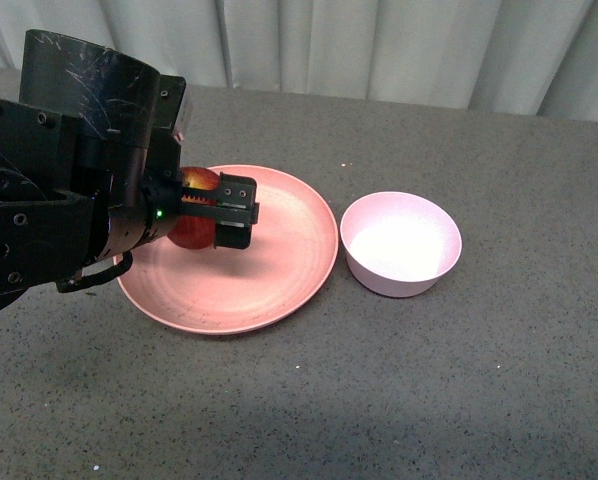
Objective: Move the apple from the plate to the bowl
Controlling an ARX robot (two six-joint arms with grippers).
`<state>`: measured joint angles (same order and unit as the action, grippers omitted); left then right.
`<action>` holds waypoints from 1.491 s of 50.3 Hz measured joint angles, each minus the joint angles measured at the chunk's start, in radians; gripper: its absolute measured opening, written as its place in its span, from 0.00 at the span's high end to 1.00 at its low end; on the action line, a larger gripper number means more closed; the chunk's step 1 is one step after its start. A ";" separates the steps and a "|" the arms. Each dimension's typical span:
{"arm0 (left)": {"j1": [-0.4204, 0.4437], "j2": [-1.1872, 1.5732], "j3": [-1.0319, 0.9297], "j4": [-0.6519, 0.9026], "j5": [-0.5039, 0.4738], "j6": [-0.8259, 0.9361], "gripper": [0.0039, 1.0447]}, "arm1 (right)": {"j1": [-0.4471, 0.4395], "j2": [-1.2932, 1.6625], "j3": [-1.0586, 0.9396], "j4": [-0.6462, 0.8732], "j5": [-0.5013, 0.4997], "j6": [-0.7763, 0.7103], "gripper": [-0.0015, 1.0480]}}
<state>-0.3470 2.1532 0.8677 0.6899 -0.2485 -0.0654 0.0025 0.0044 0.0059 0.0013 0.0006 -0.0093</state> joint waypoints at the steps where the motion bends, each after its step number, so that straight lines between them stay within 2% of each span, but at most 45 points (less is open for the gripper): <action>1: 0.000 0.000 0.000 0.000 0.005 0.000 0.10 | 0.000 0.000 0.000 0.000 0.000 0.000 0.09; 2: 0.000 0.000 0.000 0.000 0.006 0.000 0.14 | 0.000 0.000 0.000 0.000 0.000 0.000 0.09; 5: 0.000 0.000 0.000 0.000 0.008 0.000 0.20 | 0.000 0.000 0.000 0.000 0.000 0.000 0.09; 13: 0.000 -0.002 0.000 0.000 0.009 -0.003 0.24 | 0.000 0.000 0.000 0.000 0.000 0.000 0.09; 28: -0.040 -0.040 0.006 -0.005 0.012 -0.023 0.25 | 0.000 0.000 0.000 0.000 0.000 0.000 0.09; 63: -0.302 -0.014 0.222 -0.115 -0.006 -0.074 0.25 | 0.000 0.000 0.000 0.000 0.000 0.000 0.09; 75: -0.332 0.035 0.248 -0.125 -0.011 -0.079 0.25 | 0.000 0.000 0.000 0.000 0.000 0.000 0.09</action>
<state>-0.6788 2.1883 1.1156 0.5652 -0.2592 -0.1444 0.0025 0.0044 0.0059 0.0013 0.0010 -0.0093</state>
